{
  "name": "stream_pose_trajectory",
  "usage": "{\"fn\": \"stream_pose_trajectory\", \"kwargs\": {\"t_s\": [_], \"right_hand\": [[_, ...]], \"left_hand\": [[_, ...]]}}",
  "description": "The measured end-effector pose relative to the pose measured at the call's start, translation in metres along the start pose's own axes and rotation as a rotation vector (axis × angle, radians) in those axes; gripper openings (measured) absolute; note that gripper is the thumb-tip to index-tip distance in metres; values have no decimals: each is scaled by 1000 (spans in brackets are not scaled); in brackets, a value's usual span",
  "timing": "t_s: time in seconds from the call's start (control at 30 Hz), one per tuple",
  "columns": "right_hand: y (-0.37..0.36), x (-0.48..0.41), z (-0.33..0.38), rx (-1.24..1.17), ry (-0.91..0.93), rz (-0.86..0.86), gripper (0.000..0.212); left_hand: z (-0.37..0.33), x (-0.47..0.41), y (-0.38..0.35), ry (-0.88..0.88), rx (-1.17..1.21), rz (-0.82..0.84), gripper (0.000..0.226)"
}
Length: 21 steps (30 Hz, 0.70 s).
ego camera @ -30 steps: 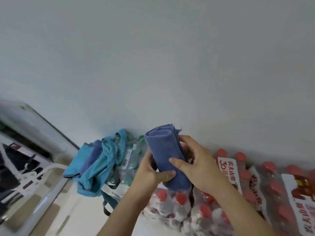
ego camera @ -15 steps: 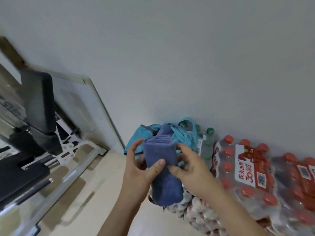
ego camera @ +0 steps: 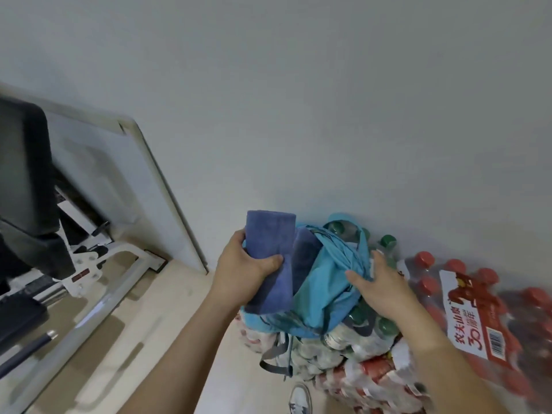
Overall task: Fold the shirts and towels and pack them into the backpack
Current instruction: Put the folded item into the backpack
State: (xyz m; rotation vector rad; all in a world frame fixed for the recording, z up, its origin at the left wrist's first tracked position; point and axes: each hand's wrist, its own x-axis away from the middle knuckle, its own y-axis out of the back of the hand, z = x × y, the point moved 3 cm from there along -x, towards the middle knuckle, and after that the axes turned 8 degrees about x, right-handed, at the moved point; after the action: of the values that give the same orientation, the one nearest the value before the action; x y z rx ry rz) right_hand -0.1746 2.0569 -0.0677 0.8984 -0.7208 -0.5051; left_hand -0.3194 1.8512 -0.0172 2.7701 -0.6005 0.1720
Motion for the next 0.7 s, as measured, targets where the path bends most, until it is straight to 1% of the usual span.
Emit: {"fn": "stream_pose_trajectory", "kwargs": {"t_s": [0.03,0.07,0.13,0.2,0.23,0.27,0.3,0.33,0.4,0.43,0.5,0.57,0.6,0.67,0.7], "right_hand": [[-4,-10,-3,-49,-21,48,57],[-7,-16,-2,-88,-23,61,47],[-11,-27,0,-229,-45,40,26],[-11,-36,1,-487,-135,68,13],[-9,-40,1,-615,-190,87,11],[-5,-42,1,-710,-241,100,11],[-1,-43,1,-783,-284,99,13],[3,-44,2,-840,-321,83,14],[12,-43,9,-940,-338,32,11],[16,-43,13,-970,-314,0,11],[18,-45,23,-965,-257,-81,14],[16,-44,33,-855,-279,-198,13],[16,-44,38,-794,-292,-253,10],[19,-43,51,-682,-293,-304,6],[20,-41,58,-612,-287,-303,11]], "left_hand": [[-2,-15,-10,-10,-21,47,49],[0,-26,-19,-3,-36,90,50],[8,-48,-37,63,-41,191,50],[22,-66,-52,124,-50,287,47],[28,-72,-60,128,-93,332,45],[33,-76,-67,104,-171,382,45],[36,-78,-73,49,-299,419,46],[39,-79,-78,-35,-478,420,48],[41,-80,-84,-246,-833,357,58],[40,-78,-86,-315,-932,340,62],[44,-70,-95,-372,-987,420,70],[51,-60,-102,-402,-982,529,80],[53,-60,-102,-415,-994,555,81],[52,-73,-104,-409,-955,547,80],[50,-82,-106,-394,-904,522,78]]}}
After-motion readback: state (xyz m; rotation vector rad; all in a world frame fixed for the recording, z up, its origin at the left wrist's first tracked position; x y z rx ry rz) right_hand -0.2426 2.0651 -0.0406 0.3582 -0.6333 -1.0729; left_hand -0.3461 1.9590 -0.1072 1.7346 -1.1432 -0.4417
